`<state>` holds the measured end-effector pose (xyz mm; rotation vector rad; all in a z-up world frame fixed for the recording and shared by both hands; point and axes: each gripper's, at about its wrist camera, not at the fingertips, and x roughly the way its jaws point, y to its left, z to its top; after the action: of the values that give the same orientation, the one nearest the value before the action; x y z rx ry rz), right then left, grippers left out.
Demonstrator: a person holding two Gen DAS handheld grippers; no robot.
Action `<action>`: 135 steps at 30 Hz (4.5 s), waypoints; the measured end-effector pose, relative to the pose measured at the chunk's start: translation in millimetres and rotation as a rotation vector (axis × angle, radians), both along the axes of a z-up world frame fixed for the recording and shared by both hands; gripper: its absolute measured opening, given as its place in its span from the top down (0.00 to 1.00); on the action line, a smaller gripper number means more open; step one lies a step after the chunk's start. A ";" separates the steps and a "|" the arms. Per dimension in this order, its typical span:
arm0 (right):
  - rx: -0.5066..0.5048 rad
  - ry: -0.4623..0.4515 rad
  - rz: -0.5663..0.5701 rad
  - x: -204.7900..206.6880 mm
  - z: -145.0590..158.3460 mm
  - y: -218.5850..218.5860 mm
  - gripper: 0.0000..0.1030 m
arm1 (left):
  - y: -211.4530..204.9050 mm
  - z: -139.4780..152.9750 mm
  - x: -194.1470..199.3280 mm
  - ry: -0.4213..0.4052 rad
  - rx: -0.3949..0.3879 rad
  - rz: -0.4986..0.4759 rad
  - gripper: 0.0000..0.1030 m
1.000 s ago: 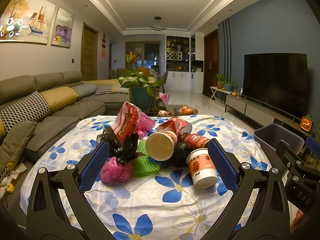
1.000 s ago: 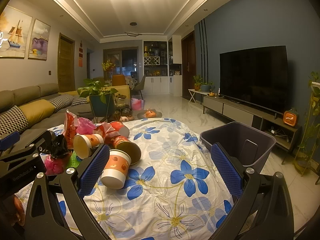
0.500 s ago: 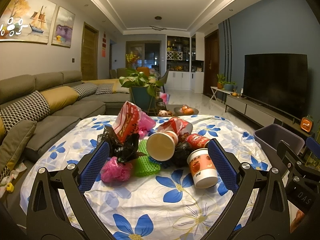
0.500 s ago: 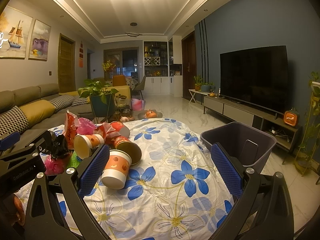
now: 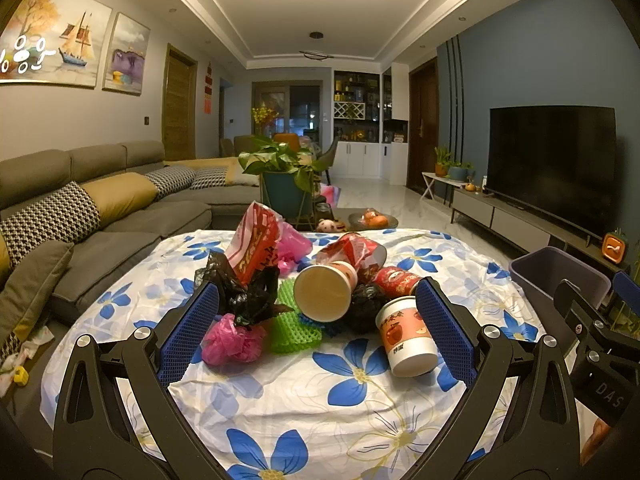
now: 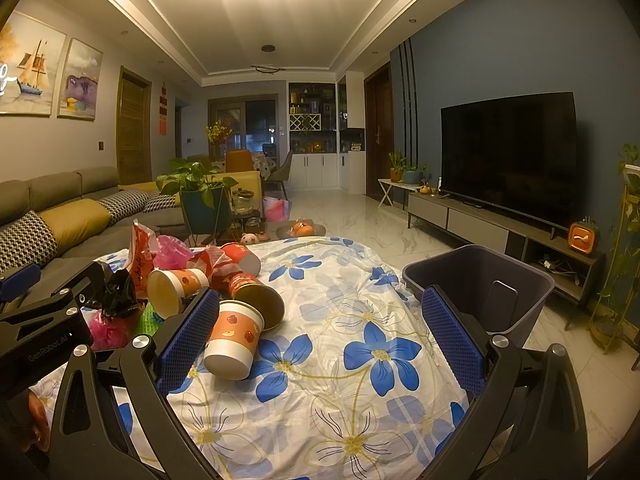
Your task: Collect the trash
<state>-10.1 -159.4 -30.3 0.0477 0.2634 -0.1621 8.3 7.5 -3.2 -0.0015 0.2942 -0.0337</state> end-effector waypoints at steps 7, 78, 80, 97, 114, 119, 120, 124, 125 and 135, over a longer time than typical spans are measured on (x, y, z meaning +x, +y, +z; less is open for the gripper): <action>0.001 0.000 -0.001 0.1 -0.2 0.0 0.05 | 1.7 -0.7 3.4 0.006 -0.003 -0.002 0.05; 0.075 0.212 0.213 102.1 -93.6 38.7 0.41 | 86.0 -103.2 100.7 0.266 -0.111 -0.111 0.62; 0.074 0.198 0.213 99.4 -89.7 35.7 0.41 | 78.0 -93.4 90.5 0.241 -0.100 -0.148 0.62; 0.065 0.112 0.174 58.9 -66.8 0.9 0.41 | 52.5 -64.6 46.8 0.178 -0.124 -0.294 0.62; 0.060 0.039 0.096 44.3 -31.1 -55.3 0.41 | -52.5 0.9 69.4 0.087 -0.006 -0.447 0.62; 0.030 -0.002 -0.017 42.2 -20.8 -92.3 0.41 | -112.9 9.1 83.0 0.039 0.006 -0.548 0.62; 0.027 -0.007 -0.046 42.7 -19.3 -102.2 0.41 | -122.1 8.9 85.9 0.037 0.001 -0.562 0.62; 0.029 -0.025 -0.133 44.5 -16.8 -136.4 0.41 | -172.9 4.0 101.1 0.033 -0.020 -0.632 0.62; 0.030 -0.031 -0.153 45.3 -16.5 -144.3 0.41 | -184.0 2.2 104.8 0.038 -0.028 -0.647 0.62; 0.042 -0.053 -0.282 49.2 -23.0 -197.7 0.41 | -269.8 -21.6 129.9 0.051 -0.032 -0.747 0.62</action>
<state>39.2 -357.2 -53.3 0.1311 0.2057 -0.4352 138.2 -262.3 -24.8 0.0762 0.3319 -0.7812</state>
